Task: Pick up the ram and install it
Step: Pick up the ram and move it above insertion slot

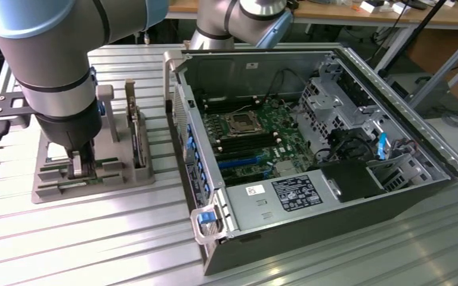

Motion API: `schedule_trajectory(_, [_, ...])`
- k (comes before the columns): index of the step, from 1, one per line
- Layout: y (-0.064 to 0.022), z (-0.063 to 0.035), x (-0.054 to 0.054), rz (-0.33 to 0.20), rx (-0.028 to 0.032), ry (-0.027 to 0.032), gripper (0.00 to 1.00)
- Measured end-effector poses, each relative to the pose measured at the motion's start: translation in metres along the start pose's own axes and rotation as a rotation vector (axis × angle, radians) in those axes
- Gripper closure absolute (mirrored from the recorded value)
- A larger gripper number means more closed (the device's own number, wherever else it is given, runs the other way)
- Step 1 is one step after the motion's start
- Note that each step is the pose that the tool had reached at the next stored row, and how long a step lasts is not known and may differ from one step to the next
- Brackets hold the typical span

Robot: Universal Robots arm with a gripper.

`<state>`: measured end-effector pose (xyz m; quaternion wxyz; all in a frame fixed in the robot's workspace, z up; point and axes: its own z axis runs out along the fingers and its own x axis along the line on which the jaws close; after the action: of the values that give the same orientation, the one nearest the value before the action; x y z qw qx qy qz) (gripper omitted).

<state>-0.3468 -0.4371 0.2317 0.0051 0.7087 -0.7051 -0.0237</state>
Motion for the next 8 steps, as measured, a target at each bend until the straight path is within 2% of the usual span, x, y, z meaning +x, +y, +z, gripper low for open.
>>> schedule_trajectory(8, [0.0023, 0.0025, 0.0017, -0.005, -0.0002, 0.0002, 0.7])
